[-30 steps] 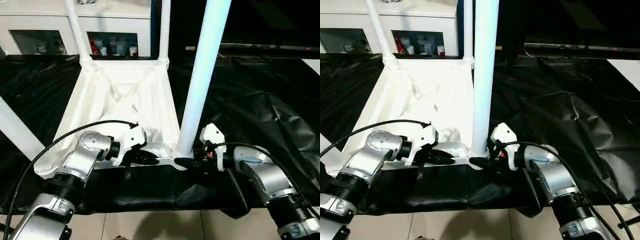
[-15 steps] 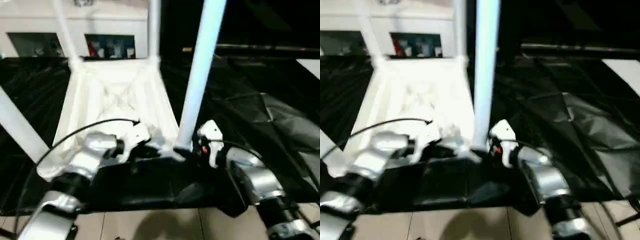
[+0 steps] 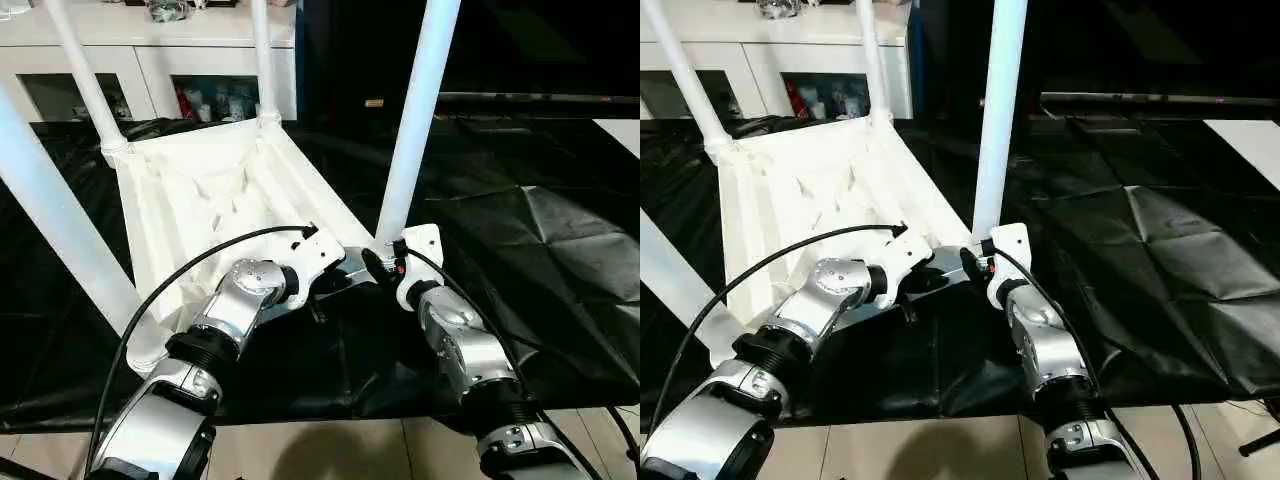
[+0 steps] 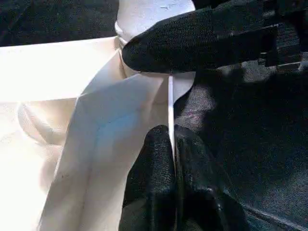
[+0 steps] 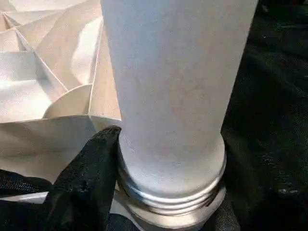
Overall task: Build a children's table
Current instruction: Rotate leg to tighten
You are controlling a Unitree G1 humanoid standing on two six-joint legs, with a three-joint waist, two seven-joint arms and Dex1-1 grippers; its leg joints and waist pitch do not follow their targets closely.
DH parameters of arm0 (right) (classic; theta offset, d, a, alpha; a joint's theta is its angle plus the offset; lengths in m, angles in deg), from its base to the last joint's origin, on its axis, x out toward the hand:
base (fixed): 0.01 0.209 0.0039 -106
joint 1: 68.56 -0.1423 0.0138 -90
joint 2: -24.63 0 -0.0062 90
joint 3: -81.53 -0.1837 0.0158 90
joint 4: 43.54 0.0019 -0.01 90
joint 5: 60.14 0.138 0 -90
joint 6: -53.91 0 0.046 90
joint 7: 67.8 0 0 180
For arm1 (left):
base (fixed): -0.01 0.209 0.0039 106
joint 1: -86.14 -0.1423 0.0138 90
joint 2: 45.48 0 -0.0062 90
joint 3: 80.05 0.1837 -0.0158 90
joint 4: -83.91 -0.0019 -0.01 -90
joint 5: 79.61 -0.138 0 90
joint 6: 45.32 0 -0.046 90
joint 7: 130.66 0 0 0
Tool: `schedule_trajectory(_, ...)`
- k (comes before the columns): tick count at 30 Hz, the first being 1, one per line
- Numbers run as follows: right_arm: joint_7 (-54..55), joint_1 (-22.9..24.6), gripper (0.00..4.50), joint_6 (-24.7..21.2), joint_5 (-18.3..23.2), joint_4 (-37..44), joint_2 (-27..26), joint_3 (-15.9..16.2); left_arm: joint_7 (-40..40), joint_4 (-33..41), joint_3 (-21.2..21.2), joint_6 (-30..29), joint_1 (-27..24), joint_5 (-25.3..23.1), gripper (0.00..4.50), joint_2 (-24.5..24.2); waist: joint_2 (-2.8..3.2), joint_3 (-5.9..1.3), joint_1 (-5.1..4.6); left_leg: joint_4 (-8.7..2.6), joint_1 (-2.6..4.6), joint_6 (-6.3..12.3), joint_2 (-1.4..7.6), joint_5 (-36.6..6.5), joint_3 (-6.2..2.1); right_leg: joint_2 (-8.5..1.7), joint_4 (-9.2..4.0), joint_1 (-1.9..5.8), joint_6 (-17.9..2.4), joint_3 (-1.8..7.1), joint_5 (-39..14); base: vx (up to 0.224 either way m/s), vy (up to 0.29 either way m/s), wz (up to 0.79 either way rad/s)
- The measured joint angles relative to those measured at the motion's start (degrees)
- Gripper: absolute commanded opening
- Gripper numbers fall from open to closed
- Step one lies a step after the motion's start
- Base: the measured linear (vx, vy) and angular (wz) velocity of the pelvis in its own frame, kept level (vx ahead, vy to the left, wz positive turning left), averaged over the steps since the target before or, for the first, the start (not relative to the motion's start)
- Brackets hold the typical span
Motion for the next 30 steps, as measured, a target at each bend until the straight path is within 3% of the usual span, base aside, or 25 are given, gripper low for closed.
schedule_trajectory(6, -11.6, 1.8, 3.88, -0.8, 1.8, 3.1, 4.6, 1.4, -5.1, 1.2, -0.5, 1.7, -1.1, 1.3, 0.00, -2.6, 0.04, 0.06, -0.05, -0.10, -0.03, 0.00, 0.09, 0.0, -0.01, 0.05, 0.02, -0.09, 0.0, -0.08, 0.0, 0.000, 0.000, 0.00)
schedule_trajectory(11, -28.8, 4.7, 3.99, -3.2, 3.0, 11.6, 15.0, 7.7, -15.4, 4.6, -0.5, 4.6, -3.8, 3.5, 0.00, -7.8, -0.02, 0.17, 0.54, -0.19, -0.09, -0.01, 0.16, 0.0, -0.02, 0.08, 0.02, -0.12, 0.0, -0.18, 0.0, 0.000, 0.000, 0.00)
schedule_trajectory(20, -41.4, 4.9, 3.99, -5.2, 5.6, 16.5, 20.0, 9.6, -28.0, 10.4, 0.1, 2.5, -6.7, 6.9, 0.00, -12.2, -0.34, 0.37, 1.86, -0.13, -0.28, 0.00, 0.17, 0.0, 0.04, 0.07, 0.02, -0.28, -0.1, -0.14, 0.0, 0.000, 0.000, 0.00)
schedule_trajectory(24, -44.5, 4.9, 3.99, -5.8, 5.2, 18.0, 21.6, 12.0, -28.7, 11.1, 0.1, 2.2, -7.1, 7.1, 0.00, -12.7, -0.46, 0.46, 1.71, -0.11, -0.30, -0.01, 0.18, 0.0, 0.03, 0.07, 0.05, -0.30, -0.1, -0.15, 0.0, 0.000, 0.000, 0.00)
schedule_trajectory(30, -44.3, 4.9, 3.99, -5.7, 4.2, 18.0, 21.4, 12.4, -28.6, 11.1, 0.1, 2.2, -7.2, 7.1, 0.00, -12.9, -0.49, 0.47, 1.60, -0.08, -0.30, -0.01, 0.18, 0.0, 0.03, 0.07, 0.07, -0.30, -0.1, -0.14, 0.0, 0.000, 0.000, 0.00)
